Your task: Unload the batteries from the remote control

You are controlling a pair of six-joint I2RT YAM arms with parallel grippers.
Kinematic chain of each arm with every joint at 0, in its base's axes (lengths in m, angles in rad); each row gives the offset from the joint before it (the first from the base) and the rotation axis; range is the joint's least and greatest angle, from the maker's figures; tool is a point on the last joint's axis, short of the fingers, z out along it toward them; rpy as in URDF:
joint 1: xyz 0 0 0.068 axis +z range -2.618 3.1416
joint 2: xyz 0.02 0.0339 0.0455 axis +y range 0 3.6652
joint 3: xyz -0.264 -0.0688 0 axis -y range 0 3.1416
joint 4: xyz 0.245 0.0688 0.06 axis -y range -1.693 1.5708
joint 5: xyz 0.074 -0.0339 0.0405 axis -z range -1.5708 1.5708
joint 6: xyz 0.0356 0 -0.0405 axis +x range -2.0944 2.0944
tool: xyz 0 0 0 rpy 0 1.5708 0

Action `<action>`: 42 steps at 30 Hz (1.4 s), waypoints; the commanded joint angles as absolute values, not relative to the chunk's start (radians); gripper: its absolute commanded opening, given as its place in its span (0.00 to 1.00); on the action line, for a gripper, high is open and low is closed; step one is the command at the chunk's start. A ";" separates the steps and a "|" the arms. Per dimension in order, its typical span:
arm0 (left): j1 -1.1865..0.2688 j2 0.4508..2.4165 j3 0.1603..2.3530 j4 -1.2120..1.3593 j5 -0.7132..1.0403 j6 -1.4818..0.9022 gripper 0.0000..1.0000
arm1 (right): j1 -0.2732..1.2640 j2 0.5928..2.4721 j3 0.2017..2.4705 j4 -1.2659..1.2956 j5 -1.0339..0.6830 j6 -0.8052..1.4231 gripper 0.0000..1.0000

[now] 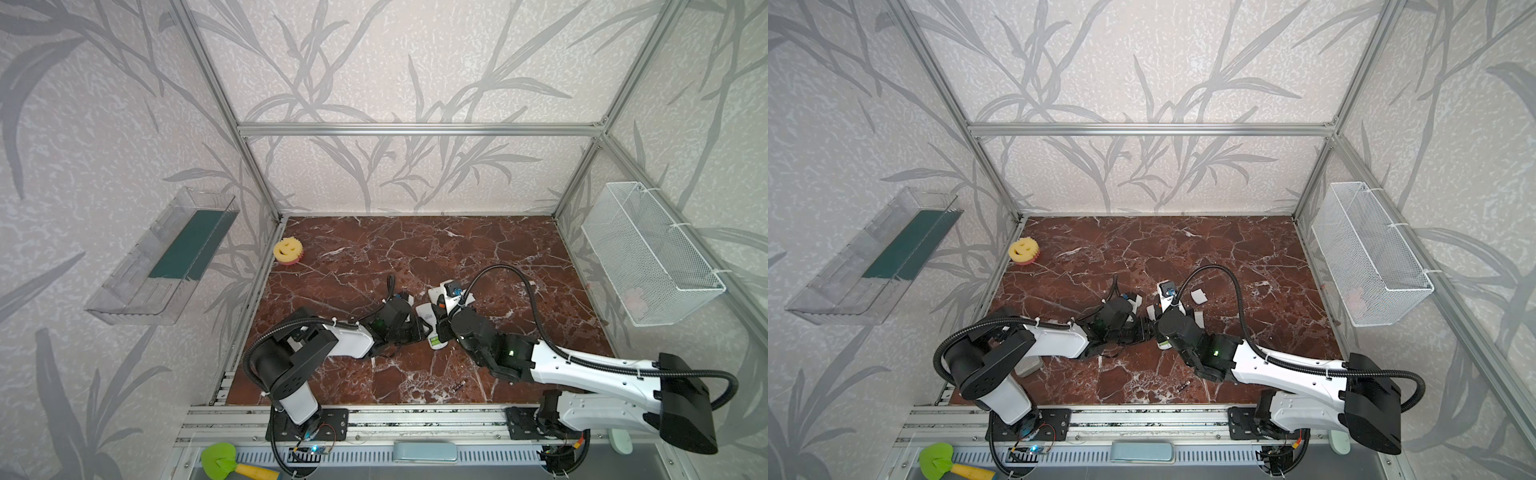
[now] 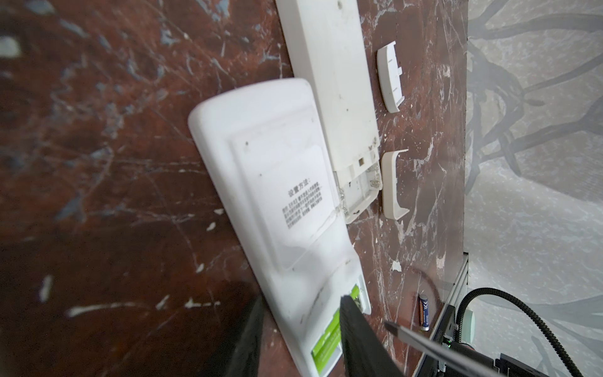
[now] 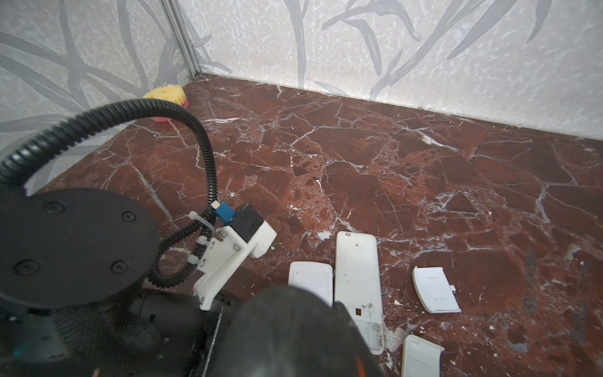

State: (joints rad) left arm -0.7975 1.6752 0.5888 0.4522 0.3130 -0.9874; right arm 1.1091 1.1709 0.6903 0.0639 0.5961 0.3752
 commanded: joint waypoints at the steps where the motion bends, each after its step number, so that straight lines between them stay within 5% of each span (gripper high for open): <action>1: -0.801 1.704 0.588 0.354 0.304 -0.985 0.42 | 1.114 1.181 0.716 0.024 0.658 0.363 0.00; 42: -0.801 1.696 0.569 0.359 0.305 -0.983 0.42 | 1.115 1.243 0.758 -0.015 0.652 0.435 0.00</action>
State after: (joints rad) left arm -0.7975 1.6752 0.5888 0.4515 0.3130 -0.9871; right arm 1.1091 1.2301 0.7570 -0.0349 0.6384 0.4076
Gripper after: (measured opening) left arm 0.414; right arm 0.320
